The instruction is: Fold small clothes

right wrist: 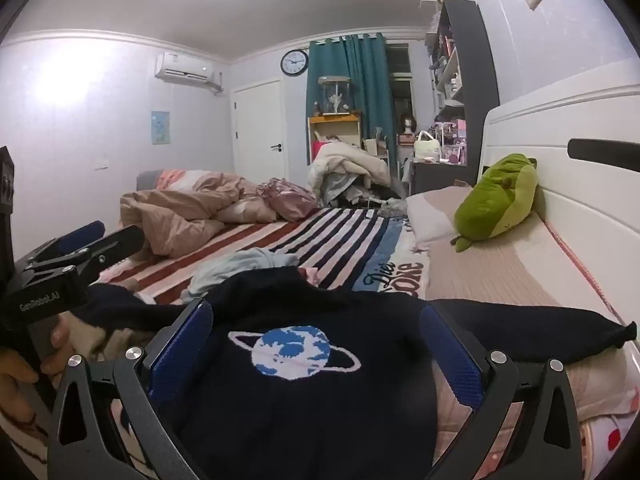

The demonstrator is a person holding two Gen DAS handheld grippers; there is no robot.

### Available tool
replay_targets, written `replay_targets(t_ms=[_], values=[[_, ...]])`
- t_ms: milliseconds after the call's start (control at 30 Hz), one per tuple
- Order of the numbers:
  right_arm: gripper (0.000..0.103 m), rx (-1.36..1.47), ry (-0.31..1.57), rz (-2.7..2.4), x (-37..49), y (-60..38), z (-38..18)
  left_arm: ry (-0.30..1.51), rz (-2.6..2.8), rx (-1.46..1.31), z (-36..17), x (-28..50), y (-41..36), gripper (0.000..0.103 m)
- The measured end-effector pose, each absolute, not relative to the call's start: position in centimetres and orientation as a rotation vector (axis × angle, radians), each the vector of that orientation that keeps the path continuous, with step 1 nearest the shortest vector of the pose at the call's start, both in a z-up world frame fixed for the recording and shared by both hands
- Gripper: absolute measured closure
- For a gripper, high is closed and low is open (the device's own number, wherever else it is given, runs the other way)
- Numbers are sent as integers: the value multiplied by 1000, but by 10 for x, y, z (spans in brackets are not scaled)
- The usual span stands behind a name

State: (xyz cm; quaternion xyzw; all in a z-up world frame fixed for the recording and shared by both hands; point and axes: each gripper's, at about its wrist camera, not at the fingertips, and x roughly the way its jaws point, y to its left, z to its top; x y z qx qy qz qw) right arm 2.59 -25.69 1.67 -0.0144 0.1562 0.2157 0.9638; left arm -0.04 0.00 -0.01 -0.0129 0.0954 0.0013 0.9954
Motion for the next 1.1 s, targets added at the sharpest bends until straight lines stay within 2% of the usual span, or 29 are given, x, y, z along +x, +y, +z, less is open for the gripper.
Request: replay_targets(t_ms=[1100], values=[[0,-28,321,444,18,-253,20,190,-6,-32,5,-20,1,1]])
